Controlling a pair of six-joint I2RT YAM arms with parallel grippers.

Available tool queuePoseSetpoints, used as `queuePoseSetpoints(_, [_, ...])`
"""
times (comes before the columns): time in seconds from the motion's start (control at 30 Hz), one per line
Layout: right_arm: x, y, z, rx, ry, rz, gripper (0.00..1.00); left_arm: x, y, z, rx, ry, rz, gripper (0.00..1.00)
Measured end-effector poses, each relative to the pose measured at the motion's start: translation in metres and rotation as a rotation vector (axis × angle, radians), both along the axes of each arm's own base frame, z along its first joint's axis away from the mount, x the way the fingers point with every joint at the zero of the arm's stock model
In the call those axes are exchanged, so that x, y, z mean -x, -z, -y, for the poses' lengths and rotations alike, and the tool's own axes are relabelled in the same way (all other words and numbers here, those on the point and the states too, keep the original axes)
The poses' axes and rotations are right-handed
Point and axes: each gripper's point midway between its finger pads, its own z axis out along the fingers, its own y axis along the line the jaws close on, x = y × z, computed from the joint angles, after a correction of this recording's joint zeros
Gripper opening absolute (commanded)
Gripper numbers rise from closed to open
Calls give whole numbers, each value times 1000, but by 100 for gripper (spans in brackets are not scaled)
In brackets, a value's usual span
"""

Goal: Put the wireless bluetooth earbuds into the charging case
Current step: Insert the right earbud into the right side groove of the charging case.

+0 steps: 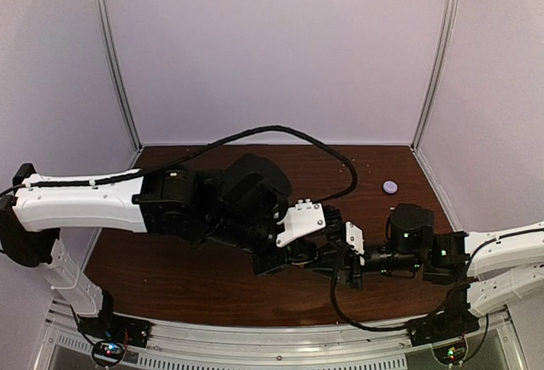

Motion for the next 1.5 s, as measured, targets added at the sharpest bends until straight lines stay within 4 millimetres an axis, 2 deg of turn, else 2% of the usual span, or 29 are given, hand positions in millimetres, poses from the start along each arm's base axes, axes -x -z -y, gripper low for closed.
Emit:
queuePoseSetpoints(0.5, [1,5,0,21,-3,-4,0,0,5,2,-28,3,-3,0])
queuePoseSetpoints(0.77, [2,14,0,52,-6,-15,0,2,14,3,-66,15,-1,0])
queuePoseSetpoints(1.5, [11,16,-1,69,-52,26,0,10,19,4,-90,71,-20,1])
